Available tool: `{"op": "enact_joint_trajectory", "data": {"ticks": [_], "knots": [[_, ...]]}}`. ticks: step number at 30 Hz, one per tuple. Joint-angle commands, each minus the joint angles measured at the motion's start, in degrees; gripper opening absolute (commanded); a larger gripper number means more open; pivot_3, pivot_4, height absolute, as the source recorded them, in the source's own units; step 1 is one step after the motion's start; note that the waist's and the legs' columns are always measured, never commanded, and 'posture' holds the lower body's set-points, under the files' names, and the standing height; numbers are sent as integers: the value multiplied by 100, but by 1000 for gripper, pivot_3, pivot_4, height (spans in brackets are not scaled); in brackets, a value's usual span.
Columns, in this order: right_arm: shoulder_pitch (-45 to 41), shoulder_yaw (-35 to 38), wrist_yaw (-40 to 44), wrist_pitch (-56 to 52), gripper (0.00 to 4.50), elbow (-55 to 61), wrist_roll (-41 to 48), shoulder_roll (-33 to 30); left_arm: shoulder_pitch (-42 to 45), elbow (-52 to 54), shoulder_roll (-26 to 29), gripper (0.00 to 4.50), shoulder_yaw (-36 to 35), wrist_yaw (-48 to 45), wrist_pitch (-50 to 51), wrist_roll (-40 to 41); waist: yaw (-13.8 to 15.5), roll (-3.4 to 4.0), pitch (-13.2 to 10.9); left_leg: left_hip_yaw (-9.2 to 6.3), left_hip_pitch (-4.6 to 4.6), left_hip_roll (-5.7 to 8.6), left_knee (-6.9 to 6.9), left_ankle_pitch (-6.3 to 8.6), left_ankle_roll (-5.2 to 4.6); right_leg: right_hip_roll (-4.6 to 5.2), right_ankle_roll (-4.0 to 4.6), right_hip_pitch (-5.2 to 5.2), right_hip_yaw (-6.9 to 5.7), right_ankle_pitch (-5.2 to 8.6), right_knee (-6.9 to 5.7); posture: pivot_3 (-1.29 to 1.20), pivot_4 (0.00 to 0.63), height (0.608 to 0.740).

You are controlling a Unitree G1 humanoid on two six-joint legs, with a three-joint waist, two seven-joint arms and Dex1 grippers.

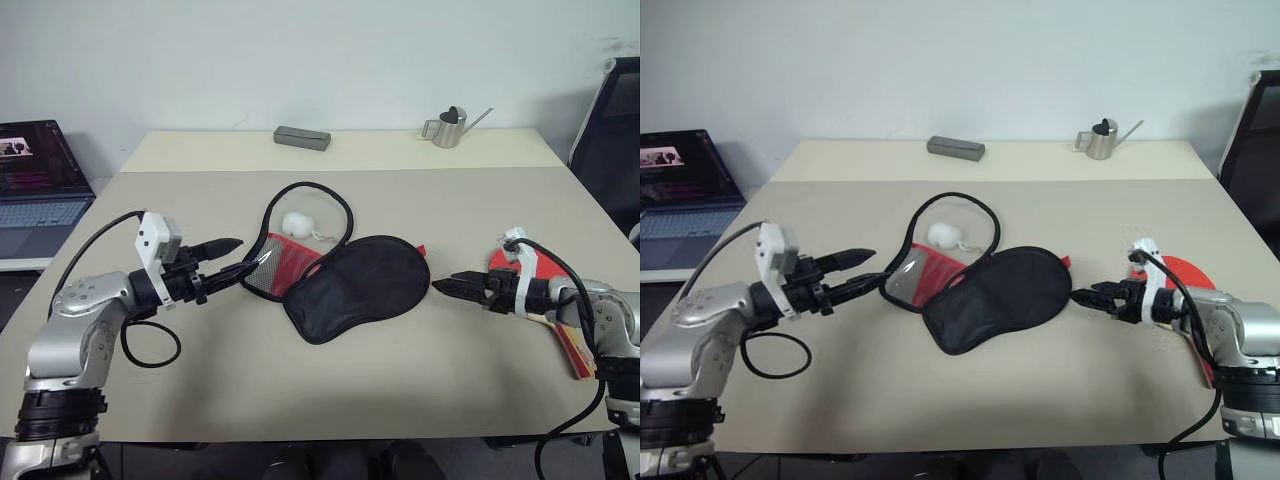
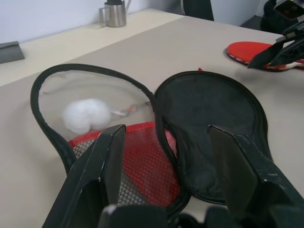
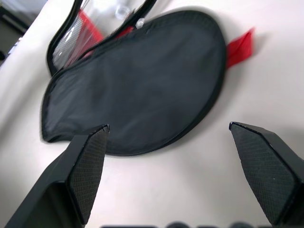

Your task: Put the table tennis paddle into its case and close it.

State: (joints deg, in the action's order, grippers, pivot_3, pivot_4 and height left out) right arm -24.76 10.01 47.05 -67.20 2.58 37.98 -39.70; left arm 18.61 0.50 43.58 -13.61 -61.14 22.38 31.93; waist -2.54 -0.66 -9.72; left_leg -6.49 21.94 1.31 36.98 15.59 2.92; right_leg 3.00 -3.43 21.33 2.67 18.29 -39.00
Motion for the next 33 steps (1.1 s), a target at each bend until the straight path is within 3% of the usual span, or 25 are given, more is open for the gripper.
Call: {"op": "enact_joint_trajectory", "data": {"ticks": [1,18,33], "knots": [[104,75,58,-261,4445,425,318,-96,146,150,92,2991,-64,-77,37,112,5,0,0,1,0,1,0,0,0,0,0,0,0,0,1,0,150,740],[202,-246,-722,-127,4445,460,200,791,-145,451,55,2991,156,-509,149,146,-26,0,0,0,-1,-1,0,0,0,-2,0,1,2,0,-2,0,150,740],[-551,-5,-1424,-433,4445,-51,318,1671,-235,566,125,2991,227,-825,275,237,-53,0,0,-4,-1,-1,-2,0,0,-3,0,3,1,0,-2,0,150,740]]}}
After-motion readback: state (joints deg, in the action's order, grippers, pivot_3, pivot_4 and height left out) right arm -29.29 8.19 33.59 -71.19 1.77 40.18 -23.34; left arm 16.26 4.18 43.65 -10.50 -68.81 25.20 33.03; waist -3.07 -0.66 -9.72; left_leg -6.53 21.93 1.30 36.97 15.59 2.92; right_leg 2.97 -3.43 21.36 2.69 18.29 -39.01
